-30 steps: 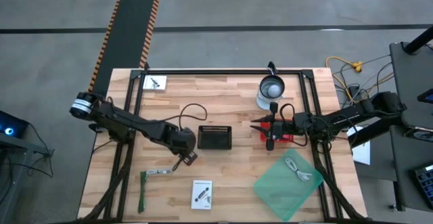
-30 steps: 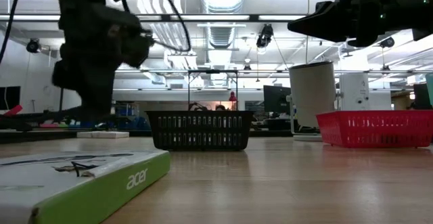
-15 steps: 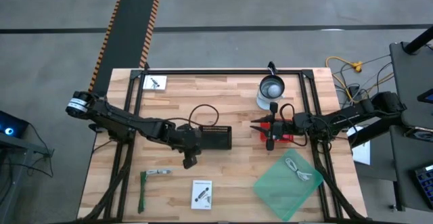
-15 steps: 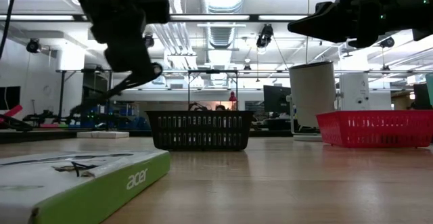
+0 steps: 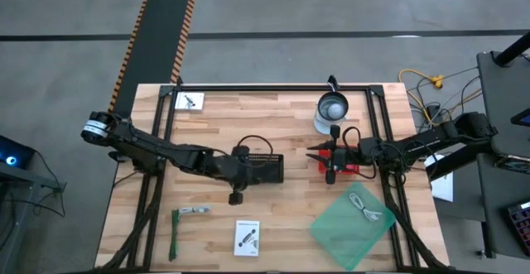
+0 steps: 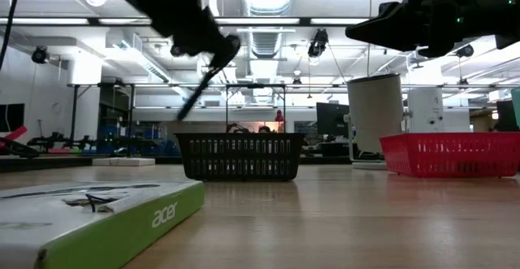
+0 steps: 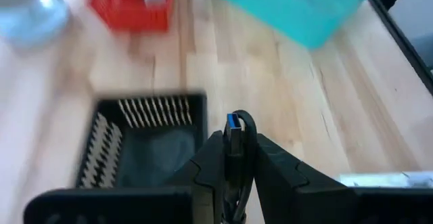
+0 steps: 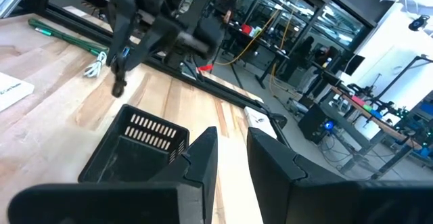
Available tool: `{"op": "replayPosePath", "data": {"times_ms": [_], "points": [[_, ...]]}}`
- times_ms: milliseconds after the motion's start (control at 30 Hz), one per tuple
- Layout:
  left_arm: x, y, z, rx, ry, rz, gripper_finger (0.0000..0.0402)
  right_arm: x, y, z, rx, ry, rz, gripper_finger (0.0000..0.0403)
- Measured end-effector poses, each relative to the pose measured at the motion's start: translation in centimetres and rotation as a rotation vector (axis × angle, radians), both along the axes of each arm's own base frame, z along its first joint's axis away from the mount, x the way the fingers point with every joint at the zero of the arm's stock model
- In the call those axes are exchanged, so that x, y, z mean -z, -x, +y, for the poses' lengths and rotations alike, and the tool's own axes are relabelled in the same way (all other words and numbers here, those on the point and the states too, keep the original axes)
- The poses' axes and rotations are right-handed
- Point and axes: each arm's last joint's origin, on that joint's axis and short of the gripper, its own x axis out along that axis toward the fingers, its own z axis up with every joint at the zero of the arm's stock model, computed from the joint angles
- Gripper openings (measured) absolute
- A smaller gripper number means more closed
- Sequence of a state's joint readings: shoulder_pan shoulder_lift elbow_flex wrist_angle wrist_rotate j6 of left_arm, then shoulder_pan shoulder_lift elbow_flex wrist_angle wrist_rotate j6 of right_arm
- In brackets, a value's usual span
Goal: Pick and place items into bin
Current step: Put the black charger cable into the blue bin
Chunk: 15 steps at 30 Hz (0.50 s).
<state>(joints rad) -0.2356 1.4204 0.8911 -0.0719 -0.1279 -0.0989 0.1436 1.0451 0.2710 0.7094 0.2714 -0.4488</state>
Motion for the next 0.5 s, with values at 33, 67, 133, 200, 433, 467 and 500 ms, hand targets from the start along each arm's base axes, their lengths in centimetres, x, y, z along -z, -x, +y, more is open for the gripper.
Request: {"op": "replayPosePath", "data": {"times_ms": [33,67,133,200,433,467,500], "points": [[-0.3,-0.2,0.0,-0.002,-0.035,-0.044,0.0044,0.0,0.0,0.0,0.000,0.000,0.000,0.0068],[-0.5,-0.4,0.1,-0.001,-0.073,-0.095,0.0044,0.0,0.0,0.0,-0.001,0.000,0.000,0.0068],[-1.1,-0.7,0.2,0.021,-0.142,-0.178,0.0044,0.0,0.0,0.0,-0.001,-0.001,0.000,0.0068],[-1.6,-1.0,0.3,0.039,-0.189,-0.244,0.0044,0.0,0.0,0.0,-0.001,-0.003,0.000,0.0068],[-2.9,-1.7,2.2,-0.072,-0.227,-0.385,0.0044,0.0,0.0,0.1,-0.035,-0.045,-0.003,0.0068],[-2.9,-1.7,2.5,-0.074,-0.231,-0.386,0.0044,0.0,0.0,0.1,-0.037,-0.053,-0.004,0.0068],[-2.8,-1.7,2.7,-0.072,-0.234,-0.389,0.0044,0.0,0.0,0.1,-0.037,-0.055,-0.004,0.0068]]}}
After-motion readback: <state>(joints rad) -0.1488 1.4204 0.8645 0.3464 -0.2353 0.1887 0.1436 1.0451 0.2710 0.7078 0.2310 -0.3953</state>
